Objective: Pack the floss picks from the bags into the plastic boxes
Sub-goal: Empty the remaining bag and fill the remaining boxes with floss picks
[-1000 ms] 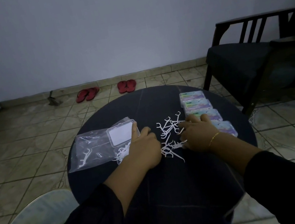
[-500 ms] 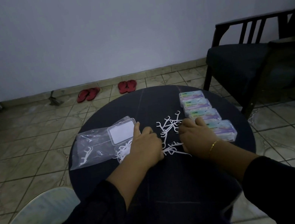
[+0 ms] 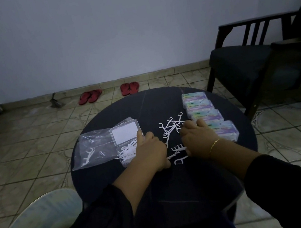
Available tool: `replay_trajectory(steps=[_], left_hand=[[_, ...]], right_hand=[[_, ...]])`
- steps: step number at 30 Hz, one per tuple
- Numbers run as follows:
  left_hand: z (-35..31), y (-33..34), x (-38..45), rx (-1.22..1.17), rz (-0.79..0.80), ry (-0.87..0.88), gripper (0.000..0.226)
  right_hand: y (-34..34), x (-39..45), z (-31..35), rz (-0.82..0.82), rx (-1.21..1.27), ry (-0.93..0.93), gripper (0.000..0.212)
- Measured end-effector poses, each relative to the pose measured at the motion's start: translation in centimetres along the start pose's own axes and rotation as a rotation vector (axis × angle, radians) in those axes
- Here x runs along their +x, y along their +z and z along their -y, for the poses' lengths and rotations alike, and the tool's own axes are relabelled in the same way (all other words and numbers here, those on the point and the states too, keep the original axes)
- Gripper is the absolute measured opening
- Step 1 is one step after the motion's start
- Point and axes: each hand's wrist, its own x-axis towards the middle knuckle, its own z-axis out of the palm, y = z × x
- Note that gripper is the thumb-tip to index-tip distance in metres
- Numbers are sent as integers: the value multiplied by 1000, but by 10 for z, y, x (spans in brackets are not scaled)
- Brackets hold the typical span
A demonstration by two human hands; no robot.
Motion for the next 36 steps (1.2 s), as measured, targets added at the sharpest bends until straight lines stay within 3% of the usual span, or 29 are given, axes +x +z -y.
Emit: replay_trajectory(steps=[8,12,16,23,27,31,36], left_hand=[[4,7,-12,-22,-172,39,33],[20,-6,-13,-102,-301,4,21],[46,-22,-8,-70,-379,-67,23],[75,2,-9,1,-251,-162,25],[77,20,-12,-164,-336,-232,24],[77,38,-28,-375,-551,-322,22],[62,69,-48,-598,-597,-508,52]], right_hand=[[-1,0,-1,24,103,31,37],[-6,4,-2,-26,164,64,34],[-10,10,1,-61,167,78,34],[-12,28,15,-77,170,60,35],[-16,40,28,-132,193,30,34],[-26,54,40,-255,197,33,30],[-36,72,62,-306,121,18,22]])
